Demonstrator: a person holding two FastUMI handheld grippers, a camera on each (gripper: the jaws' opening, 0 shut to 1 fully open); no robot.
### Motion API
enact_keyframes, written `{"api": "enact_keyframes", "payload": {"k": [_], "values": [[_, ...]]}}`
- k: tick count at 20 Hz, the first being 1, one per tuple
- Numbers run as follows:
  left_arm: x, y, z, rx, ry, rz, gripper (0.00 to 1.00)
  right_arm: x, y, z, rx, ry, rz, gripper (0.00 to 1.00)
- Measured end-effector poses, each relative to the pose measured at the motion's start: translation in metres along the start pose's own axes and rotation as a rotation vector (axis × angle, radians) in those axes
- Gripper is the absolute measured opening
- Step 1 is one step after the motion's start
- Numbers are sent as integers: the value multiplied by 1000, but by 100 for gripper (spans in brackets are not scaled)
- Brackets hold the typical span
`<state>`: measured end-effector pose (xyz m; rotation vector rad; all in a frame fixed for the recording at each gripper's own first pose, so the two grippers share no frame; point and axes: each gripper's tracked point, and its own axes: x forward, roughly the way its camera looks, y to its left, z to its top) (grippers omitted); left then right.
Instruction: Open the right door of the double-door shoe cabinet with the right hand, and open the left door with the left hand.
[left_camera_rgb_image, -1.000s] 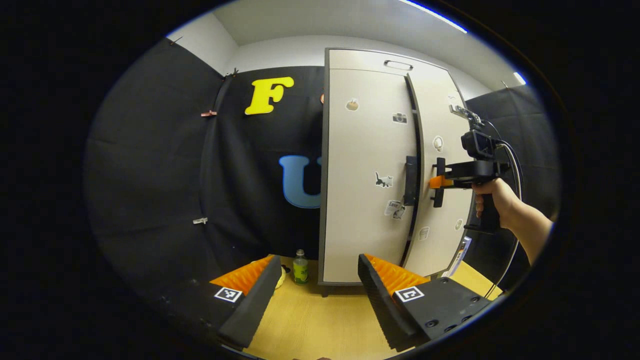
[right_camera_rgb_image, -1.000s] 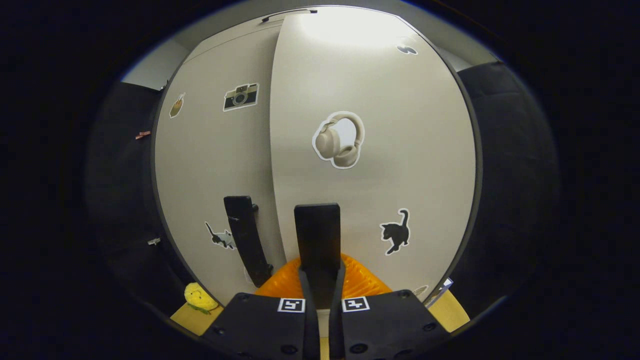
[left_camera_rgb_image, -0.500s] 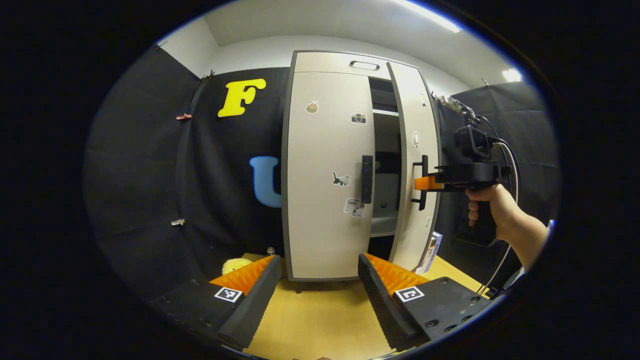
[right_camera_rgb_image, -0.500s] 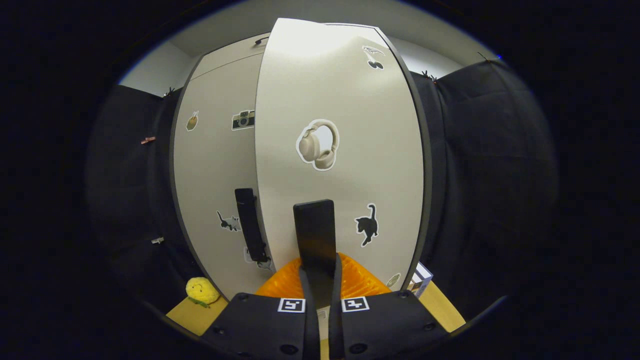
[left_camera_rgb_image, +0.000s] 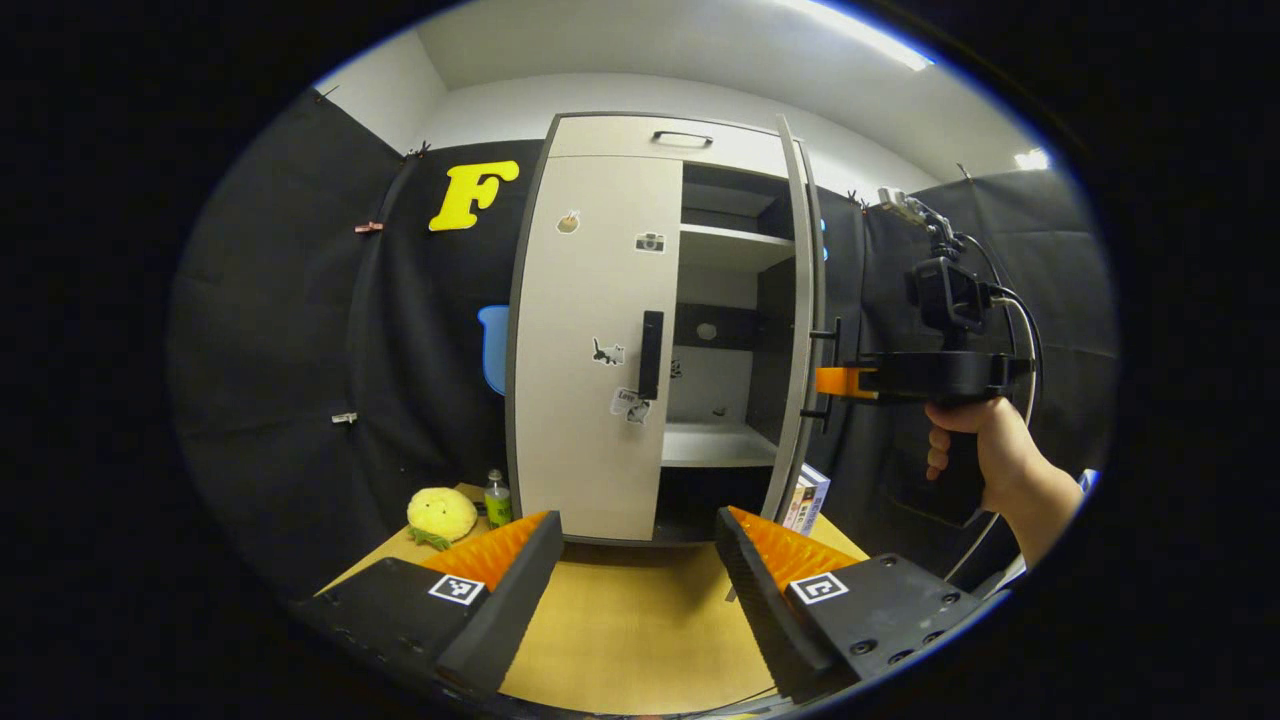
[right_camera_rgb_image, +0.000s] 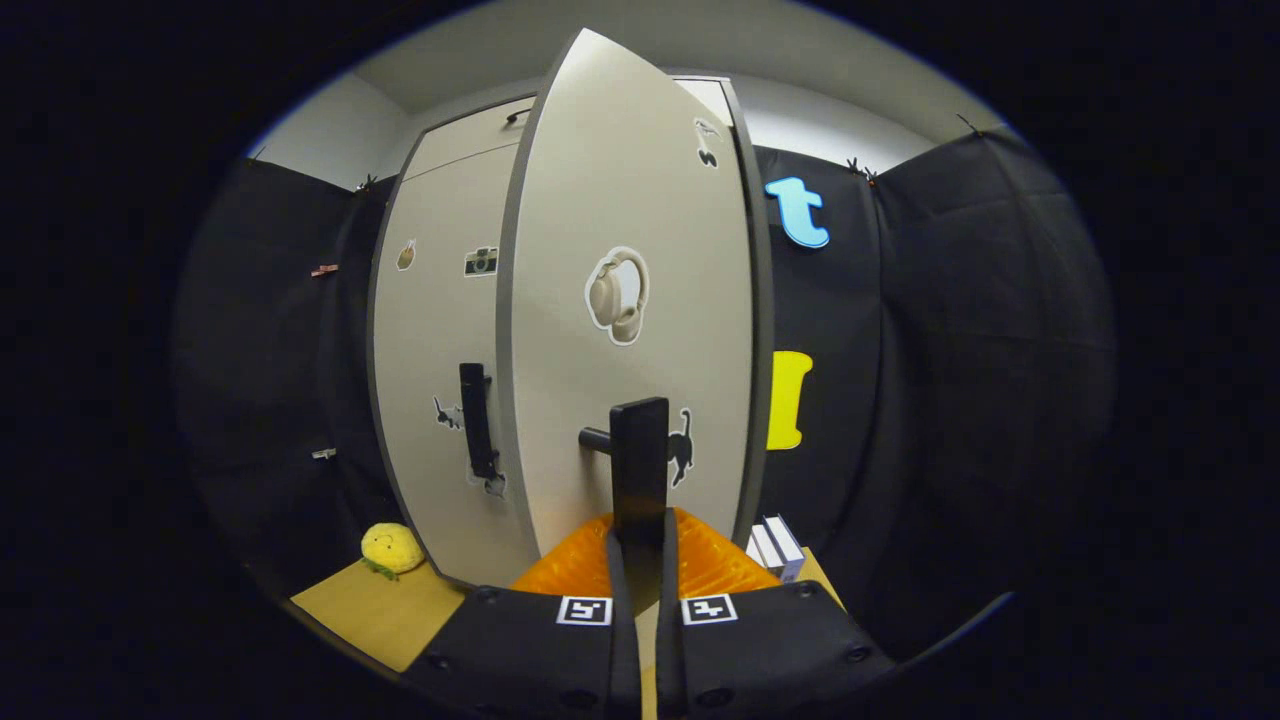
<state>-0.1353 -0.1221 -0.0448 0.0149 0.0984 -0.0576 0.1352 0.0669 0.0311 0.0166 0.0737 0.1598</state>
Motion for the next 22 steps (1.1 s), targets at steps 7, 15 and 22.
{"api": "enact_keyframes", "payload": {"k": [7, 15, 22], "values": [[-14, -34, -4, 11, -11, 6, 95, -4, -43, 1, 85, -1, -95, 5], [-14, -31, 2, 39, -9, 10, 95, -29, -25, 8, 72, -29, -78, 6], [21, -5, -2, 20, 21, 15, 95, -76, -3, -10, 26, 2, -63, 5]]}}
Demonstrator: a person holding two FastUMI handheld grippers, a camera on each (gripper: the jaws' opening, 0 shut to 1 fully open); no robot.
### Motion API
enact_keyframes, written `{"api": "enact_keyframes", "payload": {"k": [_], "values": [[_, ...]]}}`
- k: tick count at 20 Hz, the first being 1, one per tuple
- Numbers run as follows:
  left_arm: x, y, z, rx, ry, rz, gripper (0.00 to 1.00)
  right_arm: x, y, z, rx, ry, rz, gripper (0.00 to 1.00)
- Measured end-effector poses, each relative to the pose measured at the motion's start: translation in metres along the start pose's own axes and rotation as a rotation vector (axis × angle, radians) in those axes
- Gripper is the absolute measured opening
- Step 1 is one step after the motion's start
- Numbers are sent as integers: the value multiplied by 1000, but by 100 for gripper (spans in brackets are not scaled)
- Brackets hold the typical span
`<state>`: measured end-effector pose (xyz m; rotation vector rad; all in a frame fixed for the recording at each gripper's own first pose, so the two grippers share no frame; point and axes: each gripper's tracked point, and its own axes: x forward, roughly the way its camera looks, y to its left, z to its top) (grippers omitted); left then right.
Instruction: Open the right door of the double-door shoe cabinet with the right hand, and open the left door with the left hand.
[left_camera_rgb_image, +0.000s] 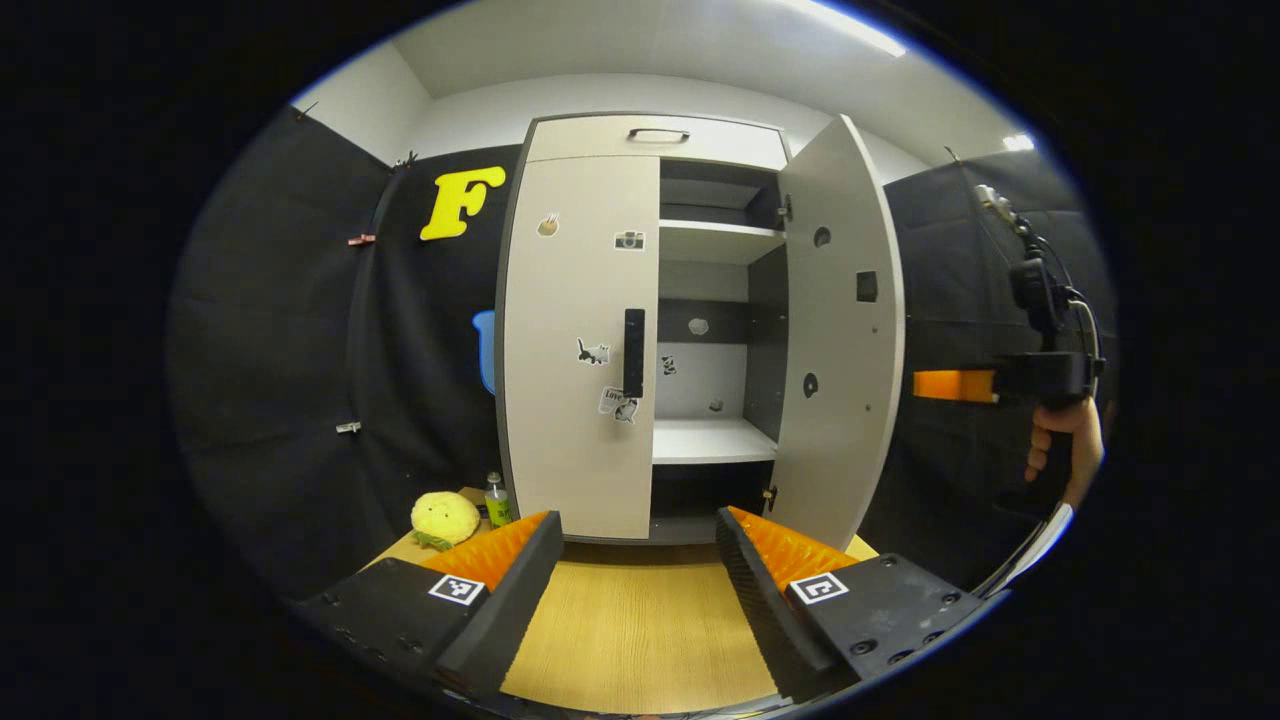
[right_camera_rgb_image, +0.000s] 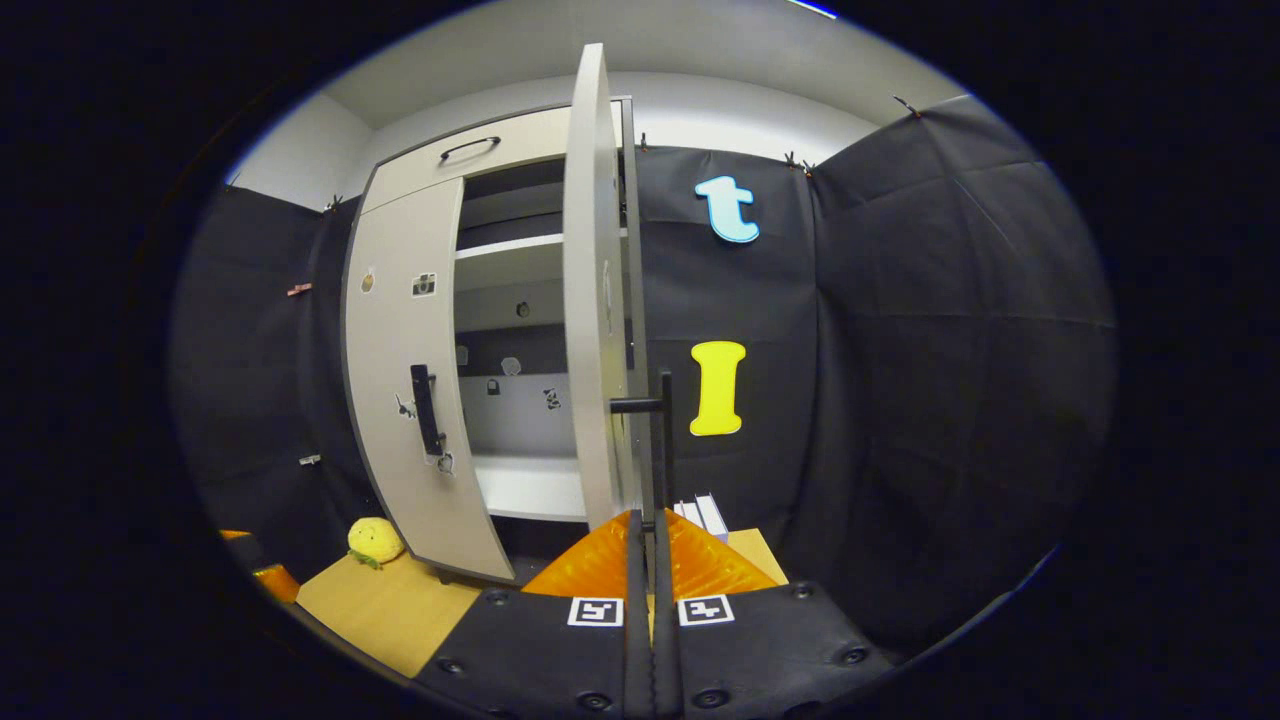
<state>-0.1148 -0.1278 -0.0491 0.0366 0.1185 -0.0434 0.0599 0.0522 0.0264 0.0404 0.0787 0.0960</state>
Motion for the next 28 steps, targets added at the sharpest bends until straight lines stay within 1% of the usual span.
{"api": "enact_keyframes", "payload": {"k": [1, 2, 3, 6, 7, 8, 10, 14, 15, 16, 18, 20, 23, 24, 25, 28], "values": [[9, 5, 1, -4, 7, -3, 95, -7, 7, 0, -5, -1, 3, 5], [18, 10, 1, -4, 11, -4, 95, -7, 20, -5, -5, 3, 25, 6], [27, 17, 5, -1, 10, -7, 95, -15, 32, -7, 0, 3, 37, 15], [57, 37, 16, 9, -12, -21, 95, -22, 56, -12, 34, -9, 25, 37], [67, 44, 20, 8, -21, -21, 95, -19, 70, -17, 50, 9, 36, 58], [77, 52, 23, 3, -28, -25, 95, -16, 81, -27, 59, 38, 39, 64], [96, 63, 29, -6, -39, -42, 95, -11, 93, -35, 65, 60, 19, 98], [135, 83, 45, 18, -74, -85, 95, -3, 110, -35, 39, 5, -66, 97], [147, 85, 47, 9, -62, -103, 93, -2, 113, -36, 30, 5, -90, 97], [158, 82, 48, -7, -48, -131, 95, -3, 117, -37, 23, 7, -98, 97], [182, 78, 61, -20, -49, -163, 95, -5, 122, -36, 2, -1, -116, 97], [207, 72, 75, 15, -70, -175, 95, -5, 127, -39, -4, 0, -126, 97], [238, 54, 95, 47, -103, -204, 95, 0, 135, -49, 18, 17, -104, 97], [248, 47, 100, 49, -108, -211, 95, 2, 137, -52, 21, 23, -95, 93], [257, 42, 106, 55, -112, -211, 95, 5, 140, -55, 27, 27, -80, 97], [285, 28, 118, 94, -126, -184, 94, 10, 143, -59, 3, 18, -43, 97]]}}
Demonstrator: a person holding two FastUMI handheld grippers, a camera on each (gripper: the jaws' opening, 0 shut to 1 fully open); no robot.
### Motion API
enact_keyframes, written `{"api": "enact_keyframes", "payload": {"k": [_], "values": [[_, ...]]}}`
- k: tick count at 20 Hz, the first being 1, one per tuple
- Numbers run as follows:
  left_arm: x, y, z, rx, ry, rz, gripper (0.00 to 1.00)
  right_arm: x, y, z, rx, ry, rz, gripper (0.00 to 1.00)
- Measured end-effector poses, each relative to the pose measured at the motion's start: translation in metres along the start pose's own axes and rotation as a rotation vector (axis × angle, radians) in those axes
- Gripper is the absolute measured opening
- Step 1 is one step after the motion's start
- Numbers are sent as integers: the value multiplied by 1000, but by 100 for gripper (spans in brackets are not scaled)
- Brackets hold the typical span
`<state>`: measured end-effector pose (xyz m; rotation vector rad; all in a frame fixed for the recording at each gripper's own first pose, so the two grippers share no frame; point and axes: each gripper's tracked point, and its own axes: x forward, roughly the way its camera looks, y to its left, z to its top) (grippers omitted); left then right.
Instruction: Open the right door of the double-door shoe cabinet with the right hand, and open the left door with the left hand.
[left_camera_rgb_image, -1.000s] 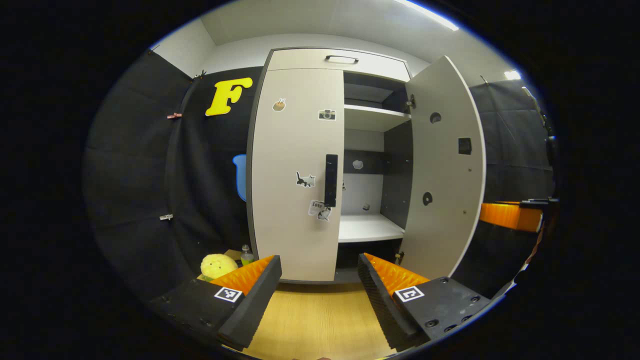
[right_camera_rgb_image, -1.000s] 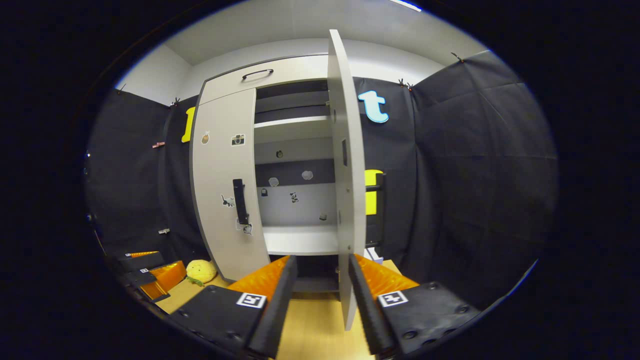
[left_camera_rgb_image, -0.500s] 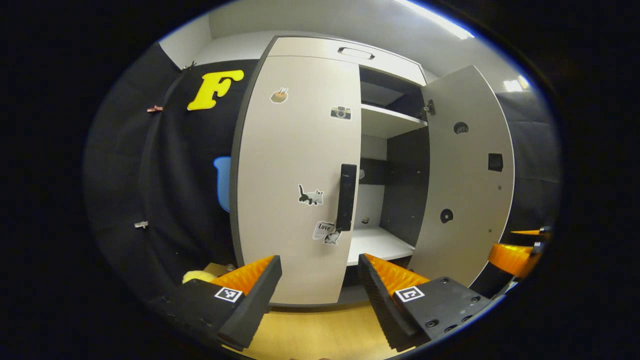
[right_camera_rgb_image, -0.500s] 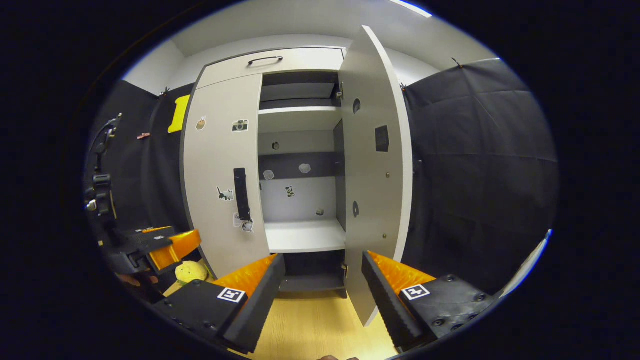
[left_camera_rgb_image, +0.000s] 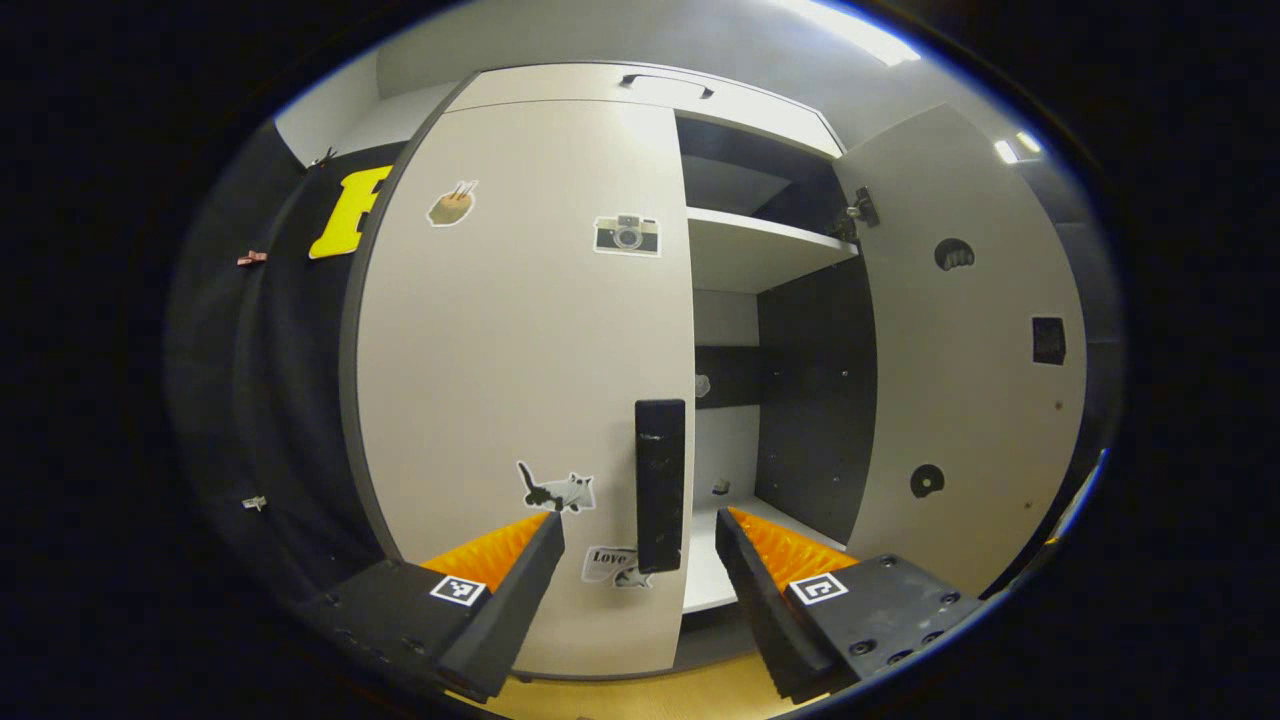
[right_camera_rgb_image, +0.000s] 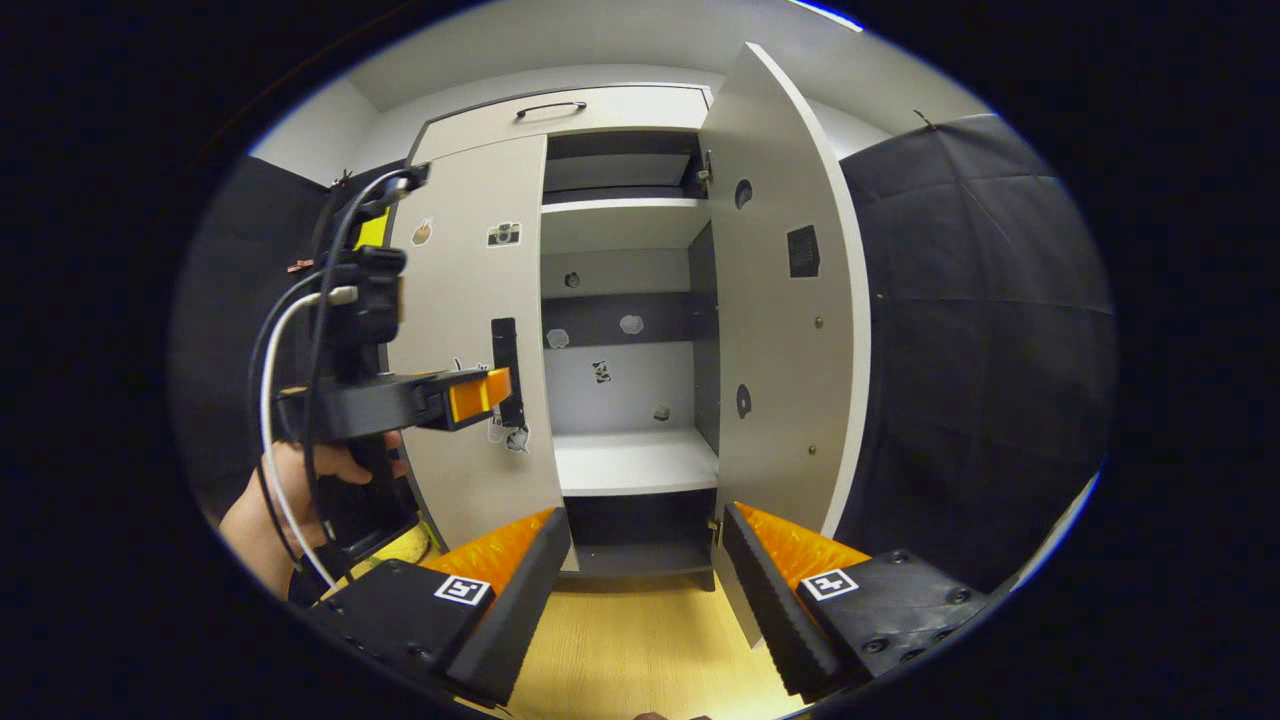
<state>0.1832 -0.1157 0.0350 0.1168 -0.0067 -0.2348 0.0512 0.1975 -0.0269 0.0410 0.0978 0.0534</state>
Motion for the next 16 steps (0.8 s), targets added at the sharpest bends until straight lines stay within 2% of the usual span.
{"api": "enact_keyframes", "payload": {"k": [1, 2, 4, 8, 11, 13, 16], "values": [[9, -1, 0, 10, 7, 12, 92, 1, 2, -2, -14, -1, 13, 100], [17, -3, -2, 18, 16, 20, 90, 2, 3, -3, -24, 0, 30, 96], [30, -3, -6, 16, 37, 48, 86, 6, 3, -2, -29, -4, 60, 97], [45, -6, -9, 20, 64, 66, 72, 14, 3, -3, -31, -4, 122, 97], [50, -4, -6, -5, 58, 109, 48, 21, -2, -8, -23, 14, 149, 98], [51, -5, -6, -52, 66, 119, 37, 26, -7, -10, -13, 20, 162, 98], [51, -5, -8, -58, 72, 130, 35, 31, -13, -9, -11, 12, 173, 98]]}}
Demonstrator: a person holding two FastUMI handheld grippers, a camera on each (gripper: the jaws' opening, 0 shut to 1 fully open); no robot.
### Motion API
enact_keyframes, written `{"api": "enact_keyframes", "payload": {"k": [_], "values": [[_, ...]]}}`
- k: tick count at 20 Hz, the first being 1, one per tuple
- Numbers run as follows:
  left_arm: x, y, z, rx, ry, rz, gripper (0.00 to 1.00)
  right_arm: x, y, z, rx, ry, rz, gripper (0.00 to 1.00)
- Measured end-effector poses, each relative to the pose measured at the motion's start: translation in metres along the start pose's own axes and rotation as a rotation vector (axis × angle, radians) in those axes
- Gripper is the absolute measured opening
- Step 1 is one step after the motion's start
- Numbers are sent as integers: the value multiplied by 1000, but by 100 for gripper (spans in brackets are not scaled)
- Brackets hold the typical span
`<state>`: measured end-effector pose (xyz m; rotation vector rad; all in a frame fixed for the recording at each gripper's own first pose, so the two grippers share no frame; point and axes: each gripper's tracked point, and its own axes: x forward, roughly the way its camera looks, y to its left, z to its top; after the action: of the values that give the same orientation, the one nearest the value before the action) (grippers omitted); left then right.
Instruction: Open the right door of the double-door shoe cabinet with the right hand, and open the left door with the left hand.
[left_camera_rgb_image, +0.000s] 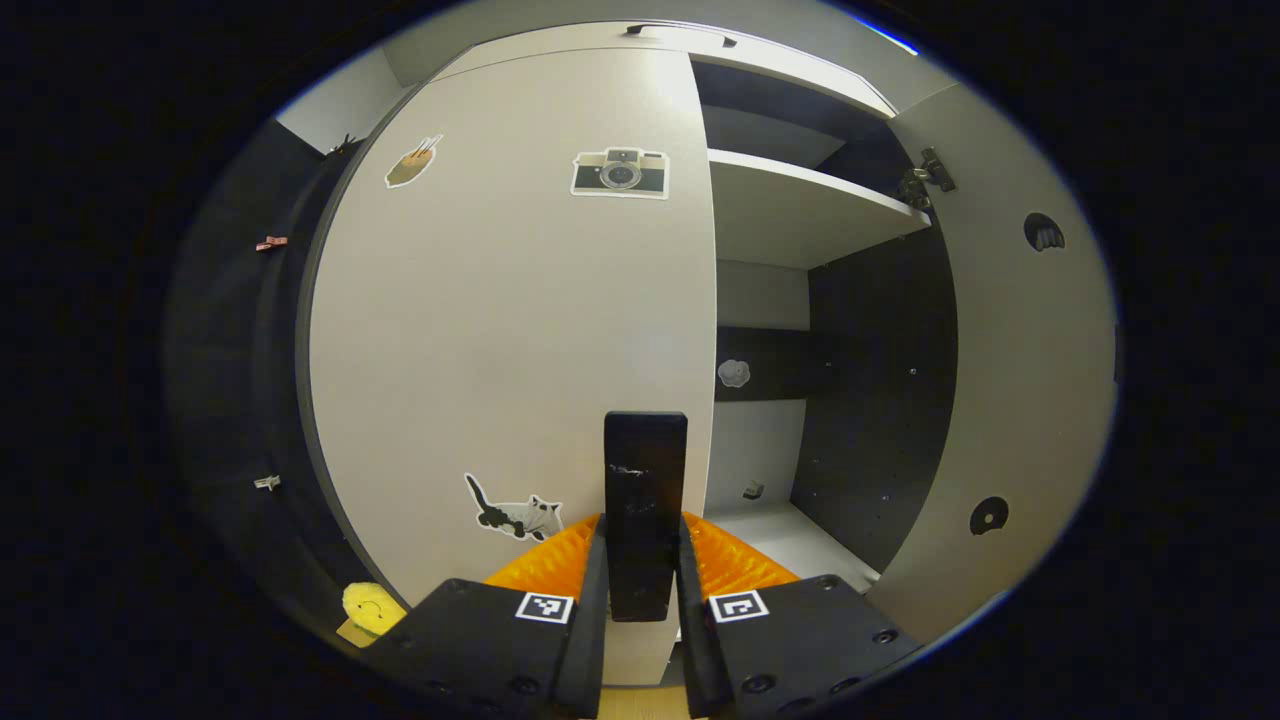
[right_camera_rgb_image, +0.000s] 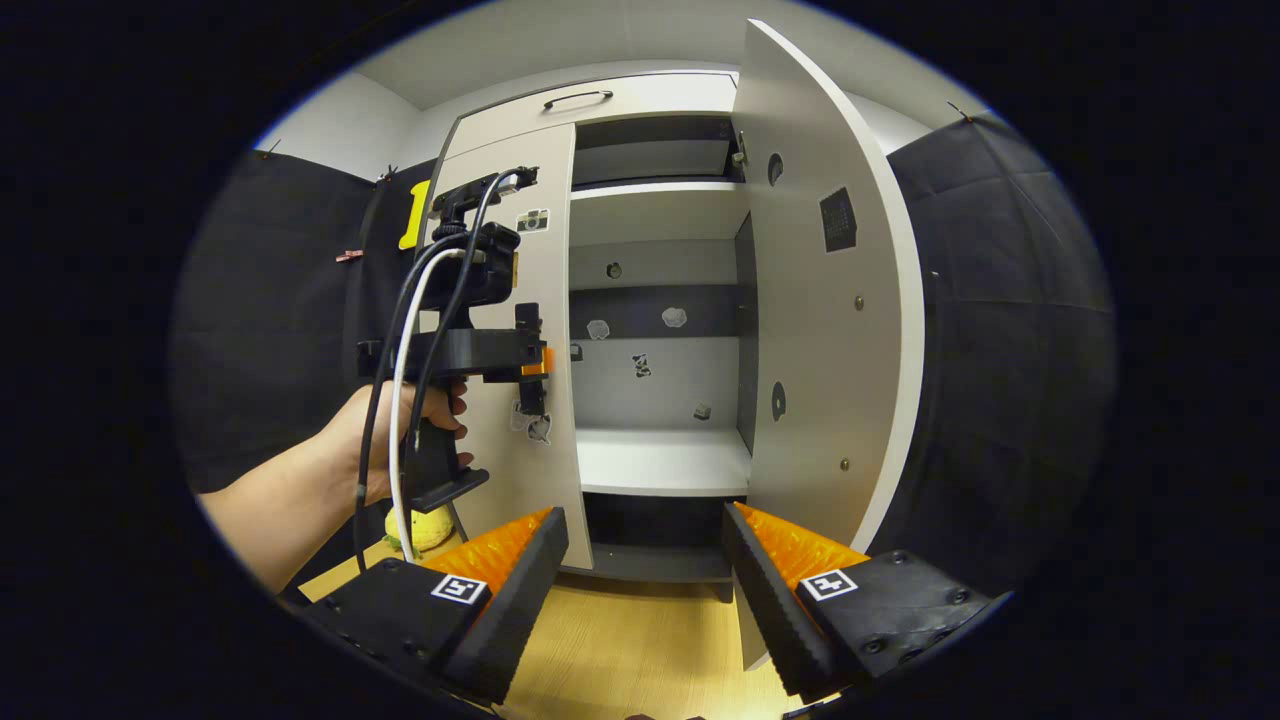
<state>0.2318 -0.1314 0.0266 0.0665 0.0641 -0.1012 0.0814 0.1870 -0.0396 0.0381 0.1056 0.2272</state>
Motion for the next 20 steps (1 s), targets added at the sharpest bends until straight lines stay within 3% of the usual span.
{"api": "enact_keyframes", "payload": {"k": [4, 8, 13, 20], "values": [[0, -1, -5, -11, -9, -30, 29, 6, -5, -7, 6, 26, 18, 98], [-1, 0, -5, 7, -12, -3, 10, 10, -9, -10, 19, 38, 22, 98], [-15, 1, -5, -6, -20, -11, 9, 9, -6, -10, 29, 33, 6, 97], [-72, 17, -9, -36, -21, -78, 9, 8, 14, -10, 42, 34, -40, 97]]}}
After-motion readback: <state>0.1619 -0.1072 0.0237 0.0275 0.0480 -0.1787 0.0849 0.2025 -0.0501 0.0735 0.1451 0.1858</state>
